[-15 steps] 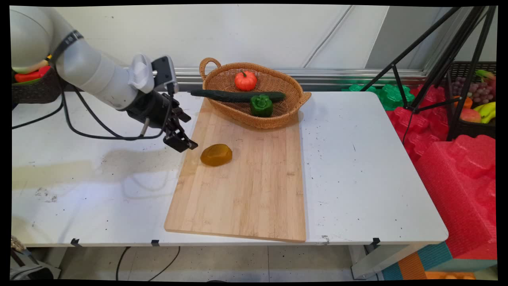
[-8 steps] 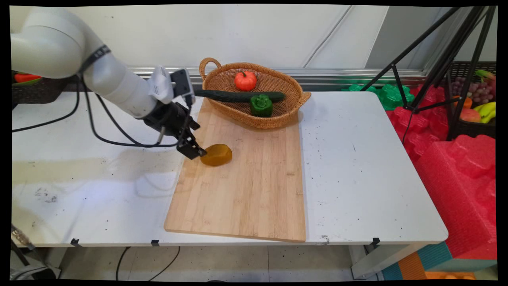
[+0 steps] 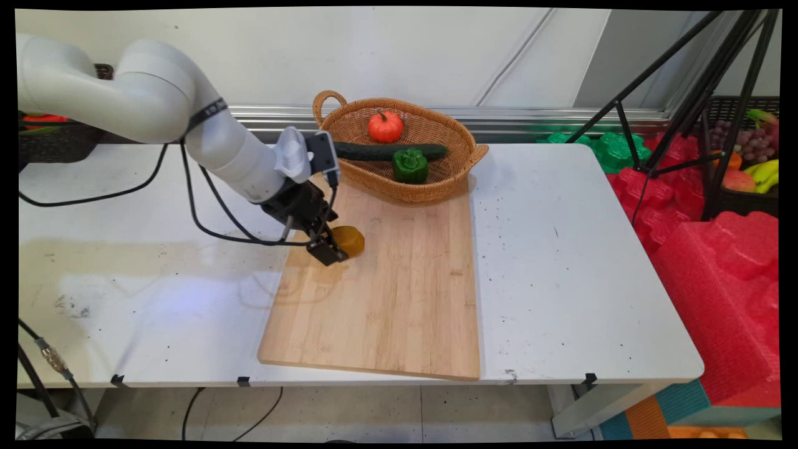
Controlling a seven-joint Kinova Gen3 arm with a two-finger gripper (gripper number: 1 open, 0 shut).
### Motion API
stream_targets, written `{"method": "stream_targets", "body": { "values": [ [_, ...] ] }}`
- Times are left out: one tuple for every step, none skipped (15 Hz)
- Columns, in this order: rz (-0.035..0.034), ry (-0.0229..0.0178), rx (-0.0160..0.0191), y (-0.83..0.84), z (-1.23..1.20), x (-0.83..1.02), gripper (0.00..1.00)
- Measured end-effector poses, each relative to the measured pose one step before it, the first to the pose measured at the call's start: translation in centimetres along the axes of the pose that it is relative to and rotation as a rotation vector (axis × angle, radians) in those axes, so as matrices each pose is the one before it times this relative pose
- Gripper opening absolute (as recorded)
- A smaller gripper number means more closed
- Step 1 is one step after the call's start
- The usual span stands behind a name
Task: Pick up the potato from the cutting board, then place the picked object in the vegetable basket
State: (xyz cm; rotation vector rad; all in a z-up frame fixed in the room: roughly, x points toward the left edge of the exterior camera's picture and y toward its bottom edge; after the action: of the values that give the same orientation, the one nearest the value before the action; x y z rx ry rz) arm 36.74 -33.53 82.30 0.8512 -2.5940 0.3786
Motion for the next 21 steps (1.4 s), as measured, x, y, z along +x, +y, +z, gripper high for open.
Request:
{"method": "stream_targets", "body": {
  "values": [
    [-0.00052, -0.00207, -0.00077, 0.001, 0.440, 0.158, 1.00],
    [-0.00052, -0.00267, -0.00064, -0.002, 0.468, 0.167, 1.00],
    [-0.00094, -0.00220, -0.00025, -0.007, 0.403, 0.102, 1.00],
    [-0.00125, -0.00239, -0.00054, 0.011, 0.284, 0.013, 1.00],
    [-0.00047, -0.00153, -0.00048, 0.005, 0.182, 0.012, 1.00],
    [-0.00047, -0.00188, -0.00073, 0.027, 0.218, -0.004, 1.00],
    [0.00158, -0.00161, -0.00216, 0.067, 0.203, -0.020, 1.00],
    [0.00252, -0.00133, -0.00177, 0.067, 0.153, -0.051, 1.00],
    [0.00150, -0.00019, -0.00103, 0.070, 0.062, -0.075, 0.00],
    [0.00155, 0.00053, -0.00072, 0.060, 0.028, -0.085, 0.00],
    [0.00171, 0.00217, 0.00078, 0.055, -0.079, -0.085, 0.00],
    [0.00206, 0.00321, 0.00162, 0.044, -0.152, -0.059, 0.00],
    [0.00270, 0.00486, 0.00429, 0.037, -0.308, -0.073, 0.00],
    [0.00328, 0.00549, 0.00494, 0.013, -0.397, -0.048, 0.00],
    [0.00264, 0.00471, 0.00306, 0.005, -0.321, 0.004, 0.00],
    [0.00343, 0.01153, 0.00641, 0.000, -0.791, 0.012, 0.00],
    [0.00263, 0.01440, 0.00617, 0.001, -0.902, 0.073, 0.00],
    [0.00340, 0.01877, 0.00775, 0.005, -1.112, 0.142, 0.00],
    [0.00196, 0.02357, 0.00828, -0.032, -1.270, 0.282, 0.00],
    [0.00220, 0.02322, 0.00800, -0.060, -1.185, 0.362, 0.00],
    [0.00384, 0.03283, 0.01167, -0.120, -1.490, 0.640, 0.00]
  ]
}}
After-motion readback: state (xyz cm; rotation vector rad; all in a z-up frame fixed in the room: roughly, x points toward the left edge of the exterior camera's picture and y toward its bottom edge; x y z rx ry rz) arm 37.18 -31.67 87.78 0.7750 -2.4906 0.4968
